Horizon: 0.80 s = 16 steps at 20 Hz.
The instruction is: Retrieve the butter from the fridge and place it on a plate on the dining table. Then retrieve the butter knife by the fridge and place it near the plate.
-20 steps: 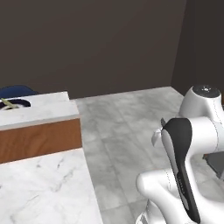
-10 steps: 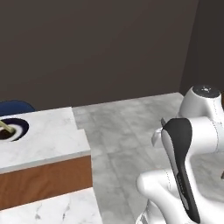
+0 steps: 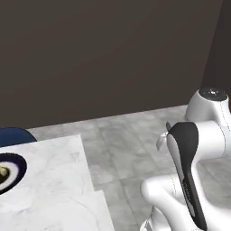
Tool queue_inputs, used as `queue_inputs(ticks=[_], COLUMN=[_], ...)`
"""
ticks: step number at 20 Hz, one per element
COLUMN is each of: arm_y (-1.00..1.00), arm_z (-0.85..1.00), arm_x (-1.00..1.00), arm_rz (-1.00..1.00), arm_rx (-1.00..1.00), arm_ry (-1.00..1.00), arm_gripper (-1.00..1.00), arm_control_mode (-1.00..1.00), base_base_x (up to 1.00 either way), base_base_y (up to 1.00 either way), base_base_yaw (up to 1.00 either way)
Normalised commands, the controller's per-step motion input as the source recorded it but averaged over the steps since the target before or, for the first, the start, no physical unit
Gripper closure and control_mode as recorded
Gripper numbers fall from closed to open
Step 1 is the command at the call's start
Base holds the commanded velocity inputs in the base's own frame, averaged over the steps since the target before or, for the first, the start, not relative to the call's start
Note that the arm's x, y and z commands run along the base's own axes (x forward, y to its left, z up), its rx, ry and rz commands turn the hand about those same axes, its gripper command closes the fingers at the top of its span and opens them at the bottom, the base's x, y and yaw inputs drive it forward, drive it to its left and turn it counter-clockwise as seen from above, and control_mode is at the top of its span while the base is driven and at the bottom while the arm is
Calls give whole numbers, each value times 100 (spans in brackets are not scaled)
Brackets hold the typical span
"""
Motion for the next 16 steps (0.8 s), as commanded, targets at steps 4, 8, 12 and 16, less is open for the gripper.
queue_inputs(ticks=[4,8,12,16], arm_y=[0,0,0,0], arm_z=[0,0,0,0], arm_x=[0,0,0,0], arm_rz=[0,0,0,0], arm_rx=[0,0,0,0], arm_ry=[0,0,0,0], arm_gripper=[100,100,100,100], arm_control_mode=[100,100,100,100], base_base_x=[100,100,100,93], base_base_y=[0,0,0,0], base_base_yaw=[0,0,0,0])
